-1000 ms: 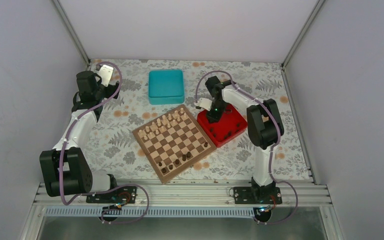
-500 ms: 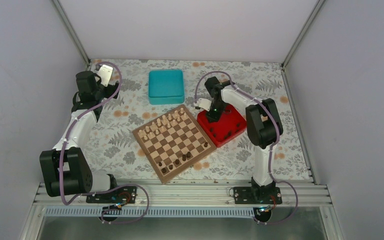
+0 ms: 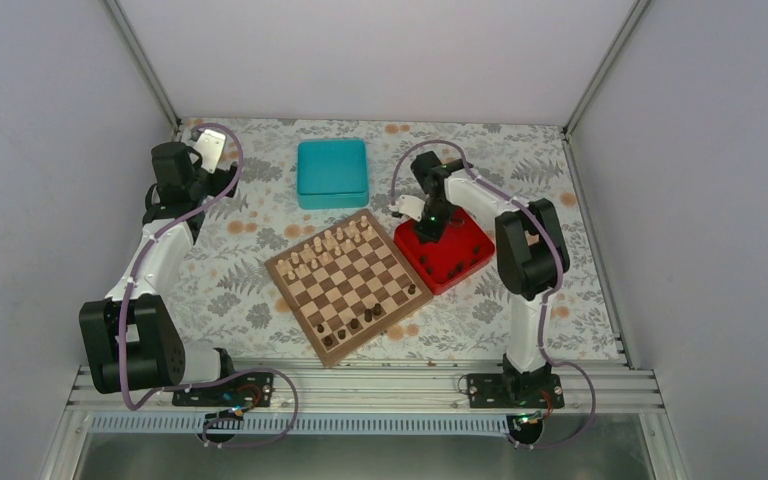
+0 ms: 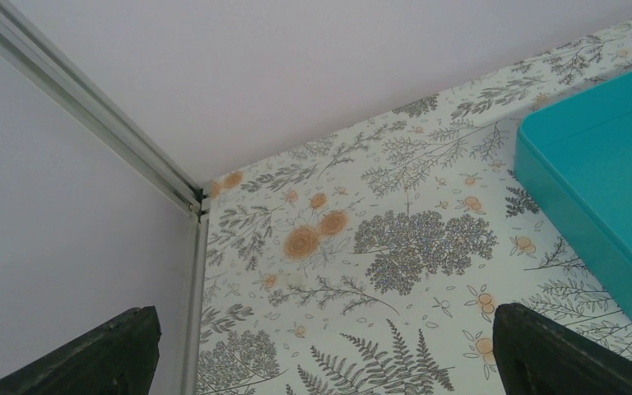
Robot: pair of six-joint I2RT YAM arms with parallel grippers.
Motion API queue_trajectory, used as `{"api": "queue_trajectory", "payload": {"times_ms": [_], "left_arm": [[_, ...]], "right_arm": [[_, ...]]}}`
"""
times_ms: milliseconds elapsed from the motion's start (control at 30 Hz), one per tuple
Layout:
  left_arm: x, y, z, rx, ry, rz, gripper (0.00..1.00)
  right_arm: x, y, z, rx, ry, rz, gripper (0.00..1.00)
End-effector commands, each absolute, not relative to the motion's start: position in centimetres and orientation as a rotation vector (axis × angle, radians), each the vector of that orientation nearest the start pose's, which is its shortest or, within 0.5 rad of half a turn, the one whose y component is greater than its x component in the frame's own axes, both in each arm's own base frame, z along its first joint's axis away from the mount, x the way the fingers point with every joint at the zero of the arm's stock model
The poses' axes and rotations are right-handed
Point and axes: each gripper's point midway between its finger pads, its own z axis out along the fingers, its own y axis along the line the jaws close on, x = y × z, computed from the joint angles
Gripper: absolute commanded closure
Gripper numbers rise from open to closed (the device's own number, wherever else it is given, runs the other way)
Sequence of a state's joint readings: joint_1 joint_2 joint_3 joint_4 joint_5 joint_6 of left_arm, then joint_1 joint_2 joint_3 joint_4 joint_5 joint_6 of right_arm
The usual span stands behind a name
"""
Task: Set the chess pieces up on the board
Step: Pick up the chess piece from the storage box.
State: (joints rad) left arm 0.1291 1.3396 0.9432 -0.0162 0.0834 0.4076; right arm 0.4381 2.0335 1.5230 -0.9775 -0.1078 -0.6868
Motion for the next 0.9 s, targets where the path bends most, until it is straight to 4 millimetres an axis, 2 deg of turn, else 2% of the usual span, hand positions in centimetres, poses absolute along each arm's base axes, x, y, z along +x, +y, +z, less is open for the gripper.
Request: {"api": "queue_trajectory", "payload": {"times_ms": [0,67,167,233,367,500,633,867], "left_arm": [[43.3,4.2,23.4,0.33,1.946,0.256,0.0],[43.3,4.1,23.4,0.331,1.946,0.254,0.0],[43.3,4.1,23.5,0.33,1.945,0.253,0.0],[43.3,4.1,23.7,0.33,1.942,0.253,0.0],[43.3,4.2,23.7,0.327,1.943,0.257,0.0],[43.2,4.3,23.7,0.324,1.942,0.263,0.0],[43.2,4.2,23.9,0.323,1.941,0.262,0.0],[43.2,4.3,23.9,0.321,1.94,0.264,0.0]], "right_arm": [[35.8,18.7,8.9,-1.59,2.501,0.09,0.94],[35.8,19.1,10.9,-1.58,2.469,0.066,0.94],[34.9,20.7,13.4,-1.608,2.413,0.033,0.94],[33.8,22.7,14.6,-1.658,2.358,0.024,0.93],[30.5,27.0,15.3,-1.781,2.264,0.026,0.93],[26.2,31.5,14.6,-1.93,2.161,0.072,0.93],[22.1,34.7,12.8,-2.077,2.078,0.111,0.92],[16.8,37.4,9.6,-2.275,1.983,0.168,0.92]]}}
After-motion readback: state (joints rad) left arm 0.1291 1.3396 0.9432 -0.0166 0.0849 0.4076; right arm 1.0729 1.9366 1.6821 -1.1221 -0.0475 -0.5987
